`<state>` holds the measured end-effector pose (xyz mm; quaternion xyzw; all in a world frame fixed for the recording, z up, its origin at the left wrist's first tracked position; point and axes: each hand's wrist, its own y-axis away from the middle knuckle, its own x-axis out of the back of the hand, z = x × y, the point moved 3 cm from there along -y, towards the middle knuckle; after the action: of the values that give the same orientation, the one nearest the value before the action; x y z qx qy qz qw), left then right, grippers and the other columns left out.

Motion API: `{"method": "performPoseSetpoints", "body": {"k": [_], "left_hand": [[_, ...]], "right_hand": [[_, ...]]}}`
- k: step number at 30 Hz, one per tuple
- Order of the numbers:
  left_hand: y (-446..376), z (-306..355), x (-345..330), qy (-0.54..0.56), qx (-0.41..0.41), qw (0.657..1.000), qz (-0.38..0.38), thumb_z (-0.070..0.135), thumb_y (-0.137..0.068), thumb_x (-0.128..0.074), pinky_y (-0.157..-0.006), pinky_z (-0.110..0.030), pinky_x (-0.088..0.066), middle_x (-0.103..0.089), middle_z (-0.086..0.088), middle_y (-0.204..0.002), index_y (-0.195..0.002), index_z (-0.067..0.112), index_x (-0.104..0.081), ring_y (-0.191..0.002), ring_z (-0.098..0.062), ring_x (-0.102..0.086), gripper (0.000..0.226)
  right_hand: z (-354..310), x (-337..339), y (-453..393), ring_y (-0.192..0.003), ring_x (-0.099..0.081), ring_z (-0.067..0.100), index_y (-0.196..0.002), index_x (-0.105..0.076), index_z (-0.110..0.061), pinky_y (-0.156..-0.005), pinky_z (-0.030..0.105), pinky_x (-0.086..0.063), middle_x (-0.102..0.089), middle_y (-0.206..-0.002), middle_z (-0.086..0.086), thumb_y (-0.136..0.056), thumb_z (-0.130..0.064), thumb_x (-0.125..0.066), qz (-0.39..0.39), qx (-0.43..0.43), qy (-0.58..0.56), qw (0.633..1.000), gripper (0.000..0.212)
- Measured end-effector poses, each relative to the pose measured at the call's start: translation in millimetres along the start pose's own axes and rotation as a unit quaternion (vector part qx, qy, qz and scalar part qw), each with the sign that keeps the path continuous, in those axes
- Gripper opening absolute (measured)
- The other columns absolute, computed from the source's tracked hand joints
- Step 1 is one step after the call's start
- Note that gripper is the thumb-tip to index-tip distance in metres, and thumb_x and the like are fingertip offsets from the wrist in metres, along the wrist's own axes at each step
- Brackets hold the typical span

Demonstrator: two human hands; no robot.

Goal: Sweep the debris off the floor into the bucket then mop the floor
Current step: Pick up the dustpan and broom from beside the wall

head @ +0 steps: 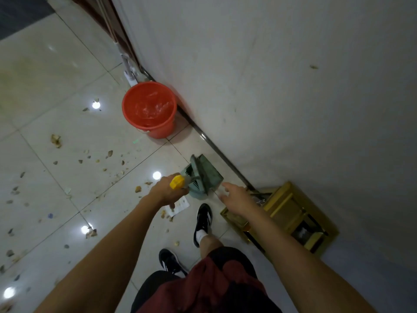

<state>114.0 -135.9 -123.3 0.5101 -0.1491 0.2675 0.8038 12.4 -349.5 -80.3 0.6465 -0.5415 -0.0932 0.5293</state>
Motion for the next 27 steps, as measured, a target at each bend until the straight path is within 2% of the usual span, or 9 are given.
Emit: {"method": "performPoseSetpoints", "body": {"k": [3, 5, 10, 12, 15, 19, 22, 27], "left_hand": [[20, -11, -24, -0.05, 0.006, 0.998, 0.025, 0.031, -0.092, -0.067, -0.055, -0.026, -0.054, -0.061, 0.0, -0.085, -0.118, 0.017, -0.052, -0.065, -0.014, -0.065, 0.034], [34, -22, -42, -0.04, 0.012, 0.998, 0.047, 0.026, -0.092, -0.064, -0.056, -0.026, -0.049, -0.058, 0.0, -0.084, -0.118, 0.015, -0.048, -0.069, -0.015, -0.06, 0.032], [70, -61, -84, 0.029, 0.02, 0.995, 0.093, 0.017, -0.091, -0.062, -0.067, -0.043, -0.059, -0.063, -0.012, -0.09, -0.115, 0.012, -0.046, -0.074, -0.029, -0.065, 0.029], [80, -75, -103, 0.022, 0.007, 0.994, 0.109, 0.019, -0.091, -0.062, -0.07, -0.043, -0.058, -0.065, -0.014, -0.093, -0.114, 0.012, -0.05, -0.079, -0.032, -0.065, 0.028], [93, -92, -132, 0.021, -0.03, 0.994, 0.107, 0.022, -0.091, -0.063, -0.072, -0.037, -0.054, -0.071, -0.013, -0.099, -0.113, 0.014, -0.063, -0.087, -0.034, -0.068, 0.023], [110, -112, -168, 0.078, -0.044, 0.992, 0.088, 0.028, -0.093, -0.063, -0.066, -0.034, -0.05, -0.071, -0.014, -0.103, -0.135, 0.028, -0.06, -0.089, -0.035, -0.066, 0.042], [126, -114, -191, 0.107, -0.053, 0.99, 0.081, 0.031, -0.095, -0.06, -0.07, -0.035, -0.052, -0.071, -0.015, -0.111, -0.143, 0.03, -0.053, -0.093, -0.035, -0.066, 0.049], [143, -117, -228, 0.07, -0.054, 0.994, 0.059, 0.034, -0.096, -0.058, -0.073, -0.043, -0.057, -0.07, -0.017, -0.106, -0.157, 0.03, -0.033, -0.089, -0.038, -0.067, 0.066]], "right_hand": [[7, -18, 15, -0.128, -0.052, 0.028, -0.147, -0.045, -0.017, -0.101, 0.035, -0.043, -0.053, -0.143, 0.011, -0.1, -0.035, -0.053, -0.003, -0.007, -0.006, 1.0, 0.051], [11, -31, 25, -0.133, -0.048, 0.027, -0.151, -0.04, -0.02, -0.107, 0.037, -0.041, -0.048, -0.148, 0.009, -0.1, -0.038, -0.053, -0.002, -0.016, -0.004, 1.0, 0.057], [15, -77, 61, -0.135, -0.047, 0.025, -0.153, -0.039, -0.019, -0.108, 0.034, -0.039, -0.048, -0.15, 0.007, -0.1, -0.032, -0.053, 0.013, -0.017, -0.005, 1.0, 0.056], [17, -98, 76, -0.135, -0.047, 0.025, -0.153, -0.038, -0.019, -0.108, 0.036, -0.04, -0.047, -0.151, 0.007, -0.1, -0.032, -0.054, 0.018, -0.014, -0.01, 1.0, 0.057], [19, -124, 97, -0.136, -0.046, 0.025, -0.153, -0.038, -0.017, -0.108, 0.037, -0.041, -0.045, -0.152, 0.008, -0.1, -0.03, -0.055, 0.029, -0.015, -0.021, 0.999, 0.056], [23, -150, 122, -0.138, -0.044, 0.025, -0.153, -0.037, -0.018, -0.108, 0.037, -0.04, -0.045, -0.152, 0.008, -0.1, -0.028, -0.055, 0.052, -0.006, -0.034, 0.998, 0.057], [28, -168, 135, -0.135, -0.046, 0.023, -0.153, -0.038, -0.02, -0.105, 0.035, -0.04, -0.048, -0.149, 0.006, -0.101, -0.029, -0.053, 0.049, -0.004, -0.043, 0.998, 0.055], [39, -196, 149, -0.13, -0.052, 0.021, -0.147, -0.048, -0.018, -0.103, 0.031, -0.04, -0.055, -0.142, 0.006, -0.099, -0.036, -0.054, 0.037, -0.023, -0.047, 0.998, 0.051]]}}
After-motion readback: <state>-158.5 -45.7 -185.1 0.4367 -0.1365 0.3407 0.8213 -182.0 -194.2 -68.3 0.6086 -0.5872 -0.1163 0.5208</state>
